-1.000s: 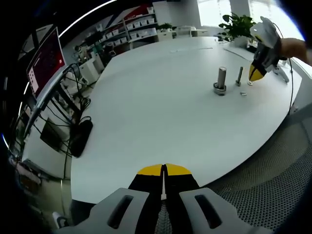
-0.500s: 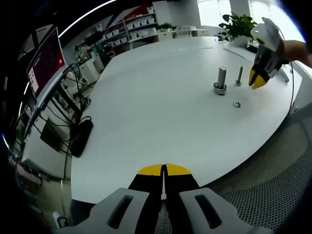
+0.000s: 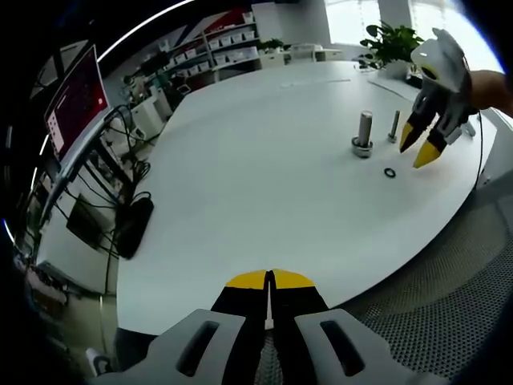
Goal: Place the washer onto the threaded stud by aligning its center hole with the stud, sliding it down to the base, and recovering from edge contact or off-axis alignment until the washer reaches the visible bottom stop.
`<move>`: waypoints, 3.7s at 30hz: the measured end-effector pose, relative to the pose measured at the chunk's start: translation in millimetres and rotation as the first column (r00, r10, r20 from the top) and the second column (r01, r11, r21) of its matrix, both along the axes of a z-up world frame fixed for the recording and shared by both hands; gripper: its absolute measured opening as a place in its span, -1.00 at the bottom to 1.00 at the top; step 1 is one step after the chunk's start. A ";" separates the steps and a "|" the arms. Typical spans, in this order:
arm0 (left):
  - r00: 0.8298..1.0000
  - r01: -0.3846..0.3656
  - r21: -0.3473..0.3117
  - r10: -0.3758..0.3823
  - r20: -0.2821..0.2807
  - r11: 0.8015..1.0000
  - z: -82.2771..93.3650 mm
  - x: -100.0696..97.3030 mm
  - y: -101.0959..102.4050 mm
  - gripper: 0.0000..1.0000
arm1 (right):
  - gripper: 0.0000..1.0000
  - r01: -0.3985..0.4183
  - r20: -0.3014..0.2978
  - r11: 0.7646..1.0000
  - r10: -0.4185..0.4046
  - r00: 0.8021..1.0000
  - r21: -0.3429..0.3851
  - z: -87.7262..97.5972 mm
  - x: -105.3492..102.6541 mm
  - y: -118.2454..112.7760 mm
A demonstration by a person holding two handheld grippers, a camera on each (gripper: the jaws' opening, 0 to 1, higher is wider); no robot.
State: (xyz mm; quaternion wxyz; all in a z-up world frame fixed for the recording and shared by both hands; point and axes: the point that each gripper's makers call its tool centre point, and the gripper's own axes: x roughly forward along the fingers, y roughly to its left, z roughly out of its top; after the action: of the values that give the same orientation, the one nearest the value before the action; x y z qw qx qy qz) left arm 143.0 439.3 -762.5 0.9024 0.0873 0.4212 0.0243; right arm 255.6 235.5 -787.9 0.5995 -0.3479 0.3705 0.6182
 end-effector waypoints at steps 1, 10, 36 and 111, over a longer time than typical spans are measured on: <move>1.000 0.000 0.000 0.000 0.001 1.000 0.0 0.1 0.0 -1.00 | -0.50 -0.009 0.002 1.000 0.009 1.000 -0.001 -1.2 -2.3 3.2; 1.000 -0.002 -0.009 0.002 0.006 1.000 0.6 0.8 -1.1 -1.00 | -0.46 -0.074 0.045 0.997 0.075 0.996 -0.027 -9.7 -9.5 19.7; 1.000 0.001 -0.033 -0.001 -0.002 0.999 -1.5 1.0 -3.8 -1.00 | -0.70 -0.110 0.049 0.994 0.111 0.993 -0.018 -11.1 -10.2 32.0; 1.000 -0.007 -0.027 0.007 0.011 1.000 1.0 1.4 -2.4 -1.00 | -0.74 0.124 0.144 0.988 -0.137 0.980 0.097 54.9 63.4 -23.8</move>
State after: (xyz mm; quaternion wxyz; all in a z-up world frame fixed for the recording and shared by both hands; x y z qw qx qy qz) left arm 144.4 436.9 -761.5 0.9058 0.0734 0.4168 0.0222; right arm 319.0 211.7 -733.0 0.6795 -0.3418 0.3190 0.5654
